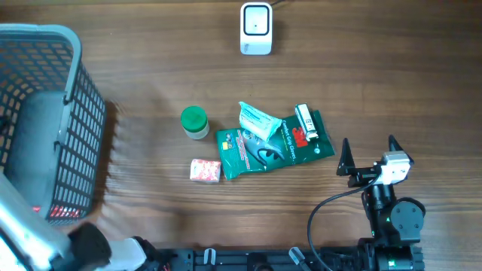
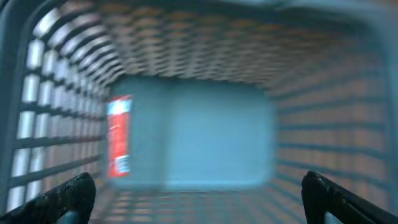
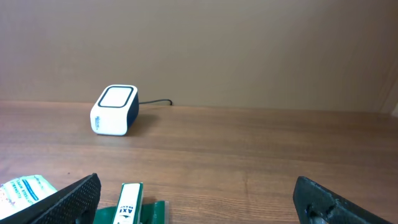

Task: Scan the item barcode
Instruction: 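Reach the left gripper into the basket and grasp the red stick packet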

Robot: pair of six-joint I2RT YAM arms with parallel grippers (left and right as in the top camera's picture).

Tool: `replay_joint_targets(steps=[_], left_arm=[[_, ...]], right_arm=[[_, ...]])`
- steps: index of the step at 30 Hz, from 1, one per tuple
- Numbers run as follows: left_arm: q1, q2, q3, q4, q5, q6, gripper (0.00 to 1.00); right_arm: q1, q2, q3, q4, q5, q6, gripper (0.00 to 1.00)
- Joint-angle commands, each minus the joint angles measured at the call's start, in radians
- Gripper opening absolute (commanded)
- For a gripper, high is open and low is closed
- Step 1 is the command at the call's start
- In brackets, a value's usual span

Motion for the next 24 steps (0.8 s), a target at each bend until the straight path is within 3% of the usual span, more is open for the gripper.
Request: replay_joint_targets(steps=[1,3,5,7,9,13,17,20,24], left_arm=[[0.100,0.094,-0.156,-0.015,-0.002,-0.085,1.00],[0.137,0.098,-0.331,0.072,-0.002,-0.091,0.97],[0.161,0.098,-0.490,0.157,-0.002,-0.090,0.83],[0.171,0.098,-0.608,0.246,-0.013,-0.077,0.79],[0.182,0.098,-0.690,0.328,-0.013,-0.056,0.57],[0.192,0.098,-0.847,0.539,-0.009,0.042,0.57],[0.193,0.098,-0.989,0.674,-0.009,0.049,0.58],[0.193,0.098,-1.072,0.737,-0.010,0.045,0.73],[0.193,0.098,-1.081,0.733,-0.009,0.045,0.80]], right_arm=[[-0.002,-0.006,-0.001,0.002,0.006,-0.011,1.00],[-0.002,-0.006,-0.001,0.002,0.006,-0.011,1.00],[-0.002,-0.006,-0.001,0.002,0.006,-0.011,1.00],[-0.002,-0.006,-0.001,0.002,0.006,-0.011,1.00],[-0.002,-0.006,-0.001,0.002,0.006,-0.011,1.00],[-0.002,-0.006,-0.001,0.002,0.006,-0.011,1.00],[-0.002,-0.006,-0.001,0.002,0.006,-0.011,1.00],[-0.002,-0.006,-0.001,0.002,0.006,-0.011,1.00],[-0.002,-0.006,-0.001,0.002,0.006,-0.011,1.00]])
